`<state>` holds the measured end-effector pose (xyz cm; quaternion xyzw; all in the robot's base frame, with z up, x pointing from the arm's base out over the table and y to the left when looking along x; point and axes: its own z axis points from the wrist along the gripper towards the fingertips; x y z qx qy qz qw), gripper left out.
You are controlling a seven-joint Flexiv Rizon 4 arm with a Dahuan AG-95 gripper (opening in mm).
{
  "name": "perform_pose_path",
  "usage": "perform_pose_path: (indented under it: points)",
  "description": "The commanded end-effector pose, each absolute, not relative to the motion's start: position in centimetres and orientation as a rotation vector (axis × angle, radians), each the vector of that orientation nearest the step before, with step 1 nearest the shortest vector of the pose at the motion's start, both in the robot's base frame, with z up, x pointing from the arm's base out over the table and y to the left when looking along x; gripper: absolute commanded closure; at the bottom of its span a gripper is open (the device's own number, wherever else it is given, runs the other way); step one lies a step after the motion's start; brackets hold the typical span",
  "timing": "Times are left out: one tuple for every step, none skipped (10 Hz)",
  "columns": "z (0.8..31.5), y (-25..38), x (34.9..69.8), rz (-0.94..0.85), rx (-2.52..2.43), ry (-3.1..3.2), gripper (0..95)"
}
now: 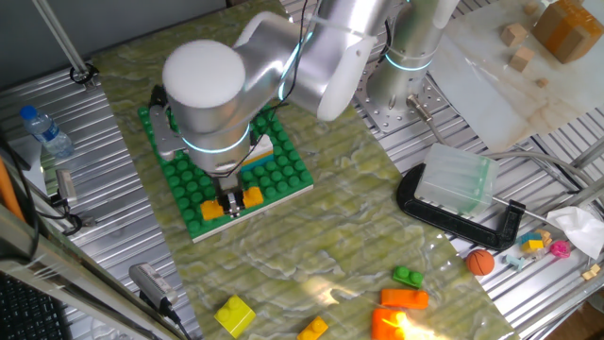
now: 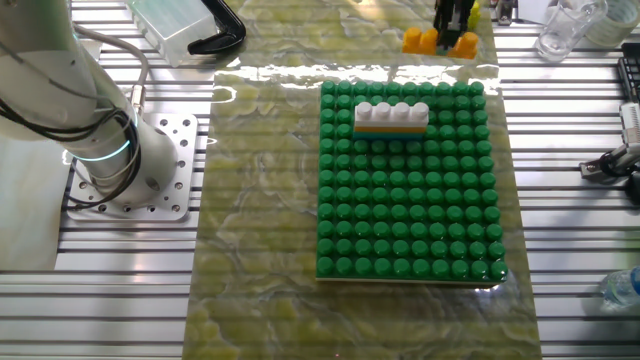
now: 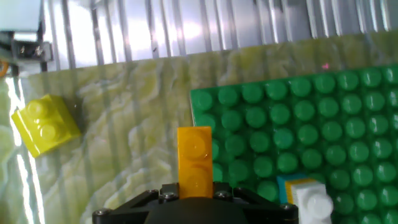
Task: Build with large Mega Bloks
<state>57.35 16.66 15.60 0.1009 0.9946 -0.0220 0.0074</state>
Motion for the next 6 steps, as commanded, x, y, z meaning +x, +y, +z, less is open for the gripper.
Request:
perform_pose_path:
  points:
    - [17.1, 13.0, 55.9, -0.062, 0.276, 3.117, 95.0]
    - [17.7, 11.4, 55.1, -0.086, 0.244, 3.134, 95.0]
    - [18.2, 10.0, 54.3, -0.093, 0.205, 3.15, 95.0]
    - [18.2, 9.2, 53.5, -0.091, 0.192, 3.154, 95.0]
    - [18.0, 8.5, 52.8, -0.099, 0.182, 3.156, 95.0]
    - [17.7, 7.7, 52.1, -0.124, 0.159, 3.155, 95.0]
